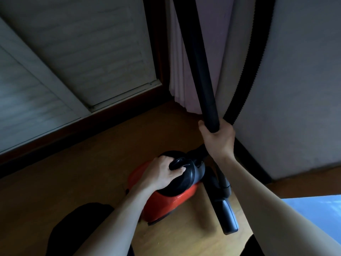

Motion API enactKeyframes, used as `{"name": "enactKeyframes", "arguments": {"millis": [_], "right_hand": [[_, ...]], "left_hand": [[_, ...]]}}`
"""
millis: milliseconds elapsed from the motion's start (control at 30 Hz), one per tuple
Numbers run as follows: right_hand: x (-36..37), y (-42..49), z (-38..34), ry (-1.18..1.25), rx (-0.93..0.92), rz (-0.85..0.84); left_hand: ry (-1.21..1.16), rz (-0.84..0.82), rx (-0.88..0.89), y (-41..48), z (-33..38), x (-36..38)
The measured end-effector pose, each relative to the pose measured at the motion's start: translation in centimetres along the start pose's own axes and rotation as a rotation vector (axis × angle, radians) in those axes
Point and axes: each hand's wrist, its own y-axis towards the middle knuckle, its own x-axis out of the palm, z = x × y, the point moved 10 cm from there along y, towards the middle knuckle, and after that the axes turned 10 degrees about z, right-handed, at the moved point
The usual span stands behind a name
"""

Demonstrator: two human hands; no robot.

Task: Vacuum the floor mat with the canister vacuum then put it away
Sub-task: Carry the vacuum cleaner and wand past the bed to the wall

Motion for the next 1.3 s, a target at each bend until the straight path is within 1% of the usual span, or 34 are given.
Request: {"name": "enactKeyframes", "arguments": {"millis": [167, 367, 500, 633, 833, 967, 1100, 1300], "right_hand": [[-1.0, -0.6, -4.9, -0.022, -0.028, -0.009], [-2.5, -1.8, -16.7, -0.072, -0.049, -0.085], [-4.2, -2.4, -26.1, -0.082, -0.063, -0.122], [-6.3, -3.2, -36.9, -0.088, -0.077, -0.167], [-9.3, -5.1, -53.1, -0.095, -0.107, -0.222], [-9.9, -7.3, -61.6, -0.051, -0.144, -0.271], [-9.2, -9.5, -67.1, -0.015, -0.19, -0.289], [-6.3, -11.8, -71.6, 0.031, -0.252, -0.344]], "left_hand": [[-0.038, 0.121, -0.073, -1.4, 1.8, -4.2], [-0.11, 0.192, -0.115, -5.2, 8.9, -13.9], [-0.156, 0.208, -0.136, -8.4, 14.1, -22.0], [-0.11, 0.213, -0.189, -12.3, 19.2, -30.6], [-0.141, 0.281, -0.209, -18.3, 27.3, -44.4], [-0.147, 0.332, -0.208, -21.6, 30.6, -51.7], [-0.114, 0.418, -0.225, -24.5, 31.7, -57.0], [-0.158, 0.523, -0.304, -28.5, 30.4, -62.3]]}}
